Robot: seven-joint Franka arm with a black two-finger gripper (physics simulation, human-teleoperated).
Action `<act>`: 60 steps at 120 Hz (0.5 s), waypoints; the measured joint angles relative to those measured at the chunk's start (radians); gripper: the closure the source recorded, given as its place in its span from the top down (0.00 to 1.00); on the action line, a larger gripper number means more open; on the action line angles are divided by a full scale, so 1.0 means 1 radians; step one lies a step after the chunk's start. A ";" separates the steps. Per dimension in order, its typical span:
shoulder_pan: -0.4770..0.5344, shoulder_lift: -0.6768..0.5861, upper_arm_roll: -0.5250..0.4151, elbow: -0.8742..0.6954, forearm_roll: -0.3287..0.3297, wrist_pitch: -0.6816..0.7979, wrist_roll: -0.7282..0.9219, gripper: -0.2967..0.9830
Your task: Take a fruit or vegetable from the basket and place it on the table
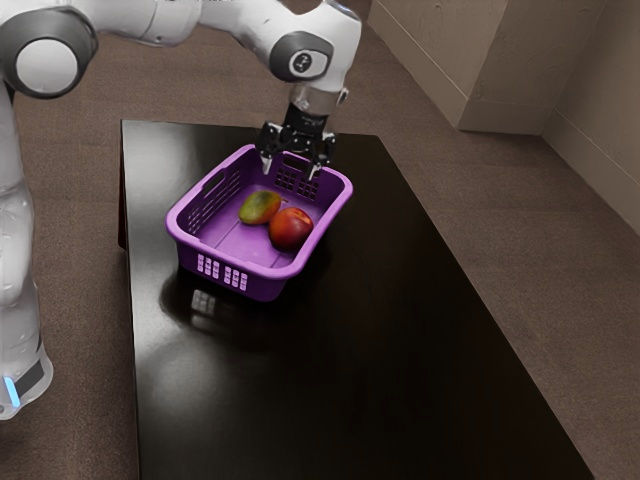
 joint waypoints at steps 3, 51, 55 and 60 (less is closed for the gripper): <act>-0.001 0.001 0.001 -0.004 -0.001 0.004 0.002 0.77; 0.012 -0.020 0.018 -0.083 -0.003 0.047 0.019 0.77; 0.012 -0.022 0.017 -0.092 -0.003 0.051 0.018 0.77; 0.010 -0.023 0.014 -0.100 -0.004 0.058 0.018 0.77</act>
